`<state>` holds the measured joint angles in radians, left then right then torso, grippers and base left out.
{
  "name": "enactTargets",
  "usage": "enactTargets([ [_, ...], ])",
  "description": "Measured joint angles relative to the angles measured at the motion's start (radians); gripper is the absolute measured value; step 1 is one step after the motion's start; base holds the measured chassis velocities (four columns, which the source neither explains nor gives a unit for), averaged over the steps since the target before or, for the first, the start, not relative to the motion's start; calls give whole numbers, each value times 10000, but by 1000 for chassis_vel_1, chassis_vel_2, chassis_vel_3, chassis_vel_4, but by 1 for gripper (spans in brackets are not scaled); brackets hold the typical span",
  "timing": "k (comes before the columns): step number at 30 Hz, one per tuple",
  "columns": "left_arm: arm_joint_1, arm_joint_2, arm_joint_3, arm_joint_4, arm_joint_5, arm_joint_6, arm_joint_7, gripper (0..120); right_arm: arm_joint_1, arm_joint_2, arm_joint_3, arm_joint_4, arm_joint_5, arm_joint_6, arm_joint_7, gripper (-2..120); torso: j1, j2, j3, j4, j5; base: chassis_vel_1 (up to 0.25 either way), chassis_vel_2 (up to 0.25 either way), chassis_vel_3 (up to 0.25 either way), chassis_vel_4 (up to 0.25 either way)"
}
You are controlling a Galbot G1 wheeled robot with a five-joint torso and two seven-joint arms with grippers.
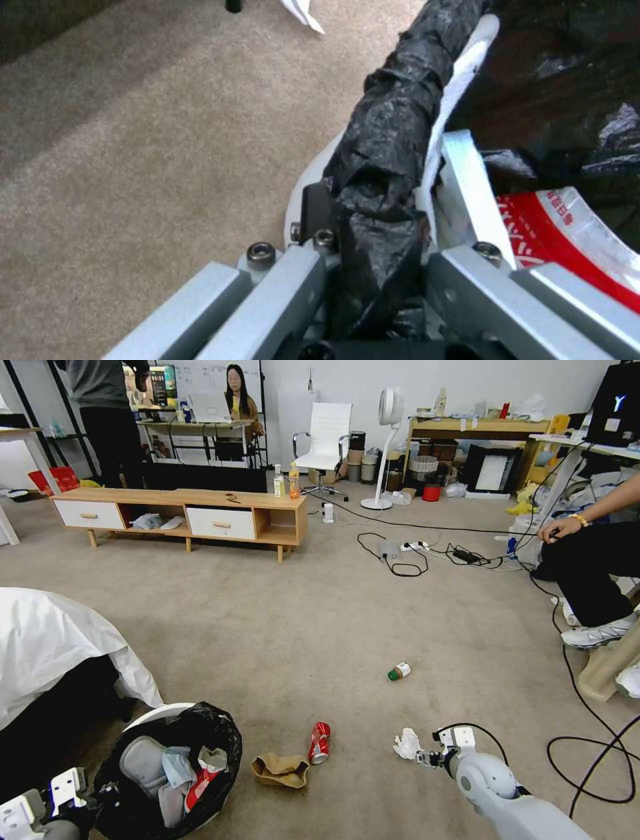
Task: Pick up the trash bin and place the garbage on the floor into it.
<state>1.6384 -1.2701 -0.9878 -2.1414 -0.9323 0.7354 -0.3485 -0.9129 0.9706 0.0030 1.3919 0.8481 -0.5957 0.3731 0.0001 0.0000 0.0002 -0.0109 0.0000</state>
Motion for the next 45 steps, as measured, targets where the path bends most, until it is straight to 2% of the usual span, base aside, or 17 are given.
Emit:
enactTargets([
  [45,199,-52,-85,-57,11,0,34,1,1543,1906,-572,-3083,-875,1059,-865,97,0,0,0,-1,-1,0,0,0,0],
])
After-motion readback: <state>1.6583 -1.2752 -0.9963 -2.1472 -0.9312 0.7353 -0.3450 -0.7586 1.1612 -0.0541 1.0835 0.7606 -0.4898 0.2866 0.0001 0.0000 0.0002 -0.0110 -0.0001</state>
